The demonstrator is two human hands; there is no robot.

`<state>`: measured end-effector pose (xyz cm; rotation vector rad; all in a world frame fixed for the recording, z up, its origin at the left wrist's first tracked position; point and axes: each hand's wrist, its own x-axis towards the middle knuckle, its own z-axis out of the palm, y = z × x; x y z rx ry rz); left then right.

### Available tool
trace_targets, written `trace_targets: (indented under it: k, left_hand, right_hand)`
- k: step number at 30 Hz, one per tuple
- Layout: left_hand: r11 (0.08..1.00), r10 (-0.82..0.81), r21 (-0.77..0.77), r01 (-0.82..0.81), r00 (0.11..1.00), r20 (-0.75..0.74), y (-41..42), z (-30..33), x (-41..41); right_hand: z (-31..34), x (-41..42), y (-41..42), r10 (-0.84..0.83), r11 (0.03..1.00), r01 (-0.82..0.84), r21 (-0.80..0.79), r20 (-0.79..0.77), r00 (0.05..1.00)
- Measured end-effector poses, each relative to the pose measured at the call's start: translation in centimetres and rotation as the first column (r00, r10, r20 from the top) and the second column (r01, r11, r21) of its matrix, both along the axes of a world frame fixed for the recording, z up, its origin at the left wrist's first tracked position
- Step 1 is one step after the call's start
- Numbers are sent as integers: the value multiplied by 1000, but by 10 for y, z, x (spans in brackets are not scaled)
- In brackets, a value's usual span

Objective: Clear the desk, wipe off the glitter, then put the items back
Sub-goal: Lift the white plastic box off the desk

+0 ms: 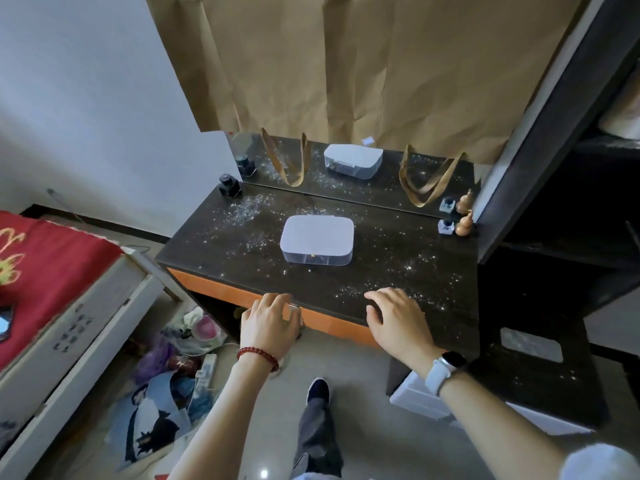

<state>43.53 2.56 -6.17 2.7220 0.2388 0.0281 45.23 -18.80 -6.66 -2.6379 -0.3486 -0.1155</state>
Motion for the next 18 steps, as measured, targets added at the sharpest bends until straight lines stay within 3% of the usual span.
trace_targets:
  k: [6,12,15,18]
  left_hand:
    - [997,-9,-78,3,997,-80,40,-21,123]
    - [968,-11,-239,-71,945,-326,57,-48,205]
    - [941,-18,-312,-130,903,-429,53,-63,230]
    - [911,-8,-378,-166,909,-417,50,-74,243]
  right_hand:
    - [-23,111,38,-163,981,180,66,-208,964]
    - [-47,173,71,-335,833,520,187,-578,744]
    - [-60,188,78,-353,789,578,210,-616,704]
    - [-66,196,82,-394,759,620,196,-620,678]
